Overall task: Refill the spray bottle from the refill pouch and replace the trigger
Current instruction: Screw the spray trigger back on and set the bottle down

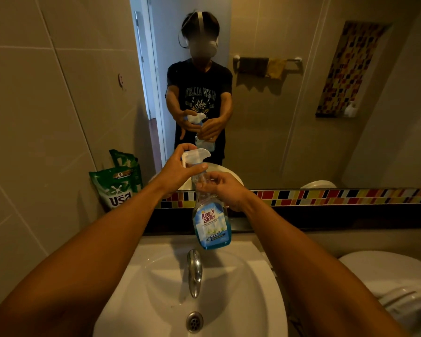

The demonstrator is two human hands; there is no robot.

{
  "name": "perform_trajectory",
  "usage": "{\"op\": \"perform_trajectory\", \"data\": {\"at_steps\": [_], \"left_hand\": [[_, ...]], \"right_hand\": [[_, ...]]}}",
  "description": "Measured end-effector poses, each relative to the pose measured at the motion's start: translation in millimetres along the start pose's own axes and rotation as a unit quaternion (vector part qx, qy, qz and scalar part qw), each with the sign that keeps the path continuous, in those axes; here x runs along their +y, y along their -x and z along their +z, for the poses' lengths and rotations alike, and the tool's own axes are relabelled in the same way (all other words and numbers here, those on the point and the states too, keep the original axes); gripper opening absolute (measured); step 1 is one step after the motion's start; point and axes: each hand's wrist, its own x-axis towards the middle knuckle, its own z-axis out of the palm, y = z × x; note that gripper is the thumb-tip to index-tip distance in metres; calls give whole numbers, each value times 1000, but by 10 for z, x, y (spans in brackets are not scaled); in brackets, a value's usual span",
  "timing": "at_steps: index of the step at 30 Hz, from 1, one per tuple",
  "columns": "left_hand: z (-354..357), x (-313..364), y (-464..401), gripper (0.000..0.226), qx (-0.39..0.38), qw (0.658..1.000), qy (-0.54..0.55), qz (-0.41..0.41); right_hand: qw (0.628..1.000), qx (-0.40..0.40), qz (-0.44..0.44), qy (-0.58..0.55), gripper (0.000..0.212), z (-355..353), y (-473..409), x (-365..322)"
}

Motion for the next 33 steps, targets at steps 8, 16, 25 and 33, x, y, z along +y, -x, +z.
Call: {"op": "perform_trajectory", "data": {"at_steps": [8, 16, 25, 33], "left_hand": [[-34, -9, -34, 55, -8, 1000, 7, 4], [8, -11, 4, 55, -23, 1000, -18, 4], [113, -68, 58, 93, -32, 999, -41, -8], [314, -426, 398, 60, 20, 991, 31, -129]], "right_hand": [[1000, -6, 4, -23, 37, -32, 4, 40], [1000, -5, 26, 4, 28, -54, 7, 73], [988, 35, -28, 145, 32, -84, -68, 235], [986, 61, -2, 158, 41, -214, -193, 520]]}}
